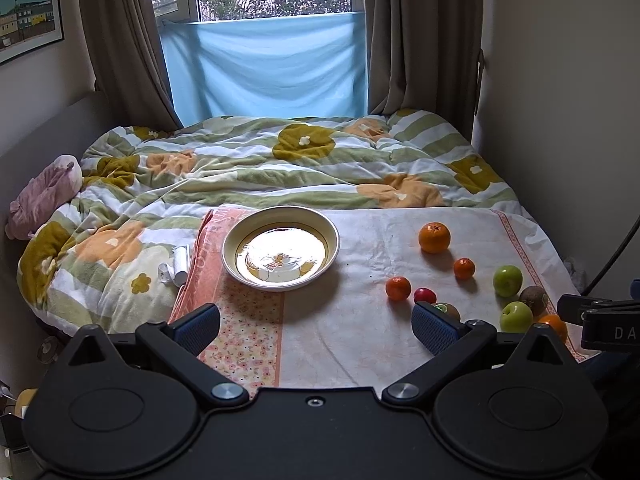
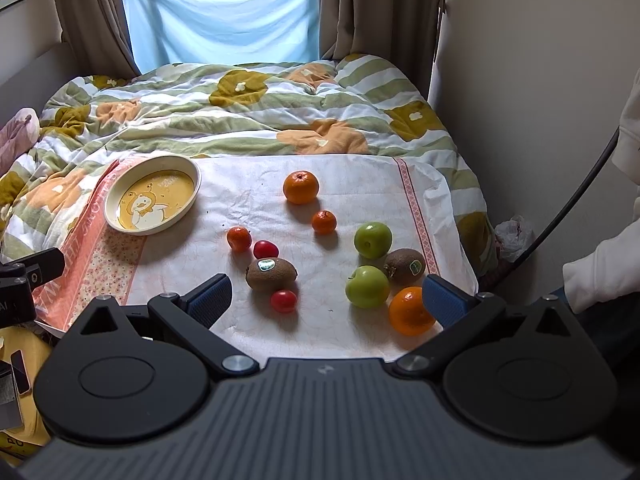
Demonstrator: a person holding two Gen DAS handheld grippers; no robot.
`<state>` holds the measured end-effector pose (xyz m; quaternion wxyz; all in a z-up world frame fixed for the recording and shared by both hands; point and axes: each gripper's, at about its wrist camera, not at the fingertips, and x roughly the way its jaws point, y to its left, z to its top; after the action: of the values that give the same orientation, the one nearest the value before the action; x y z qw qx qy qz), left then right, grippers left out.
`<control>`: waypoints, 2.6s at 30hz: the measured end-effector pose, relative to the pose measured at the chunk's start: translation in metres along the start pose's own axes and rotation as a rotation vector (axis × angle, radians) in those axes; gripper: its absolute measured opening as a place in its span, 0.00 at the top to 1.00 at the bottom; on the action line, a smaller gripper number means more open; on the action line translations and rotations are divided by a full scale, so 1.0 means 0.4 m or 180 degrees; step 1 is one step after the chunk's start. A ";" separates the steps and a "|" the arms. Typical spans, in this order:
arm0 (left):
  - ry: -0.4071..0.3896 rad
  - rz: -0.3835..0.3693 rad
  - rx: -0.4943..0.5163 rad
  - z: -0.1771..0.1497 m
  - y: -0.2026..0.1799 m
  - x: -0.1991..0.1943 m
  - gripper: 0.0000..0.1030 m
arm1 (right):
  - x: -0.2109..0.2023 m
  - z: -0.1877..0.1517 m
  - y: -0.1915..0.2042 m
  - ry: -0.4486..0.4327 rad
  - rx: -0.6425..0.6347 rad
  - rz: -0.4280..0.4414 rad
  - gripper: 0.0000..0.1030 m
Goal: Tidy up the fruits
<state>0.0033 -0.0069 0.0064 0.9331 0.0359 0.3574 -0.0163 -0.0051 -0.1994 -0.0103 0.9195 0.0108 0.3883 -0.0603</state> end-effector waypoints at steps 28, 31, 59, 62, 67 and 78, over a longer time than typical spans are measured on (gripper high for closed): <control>-0.0058 -0.0003 0.0062 0.010 -0.013 -0.010 0.00 | -0.010 0.002 -0.001 -0.0034 0.0008 0.0023 0.00; -0.0057 -0.0002 0.0065 0.010 -0.014 -0.010 0.00 | -0.010 0.002 -0.001 -0.0032 0.0011 0.0025 0.00; 0.0085 -0.0969 0.0539 -0.006 -0.194 0.194 0.00 | 0.121 -0.072 -0.166 -0.0038 0.0333 -0.0208 0.00; 0.0124 -0.0929 0.0591 -0.011 -0.237 0.250 0.00 | 0.183 -0.082 -0.193 -0.0009 0.0304 -0.0172 0.00; 0.0271 -0.0796 0.0612 -0.028 -0.311 0.373 0.00 | 0.290 -0.102 -0.222 0.0057 0.0239 -0.0112 0.00; 0.0562 -0.0504 0.0615 -0.089 -0.390 0.559 0.02 | 0.446 -0.154 -0.272 0.0170 0.0141 -0.0067 0.00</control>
<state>0.1372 -0.1608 -0.1782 0.8861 0.0985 0.4365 -0.1210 0.0614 -0.3216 -0.1779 0.9077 0.0287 0.4113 -0.0782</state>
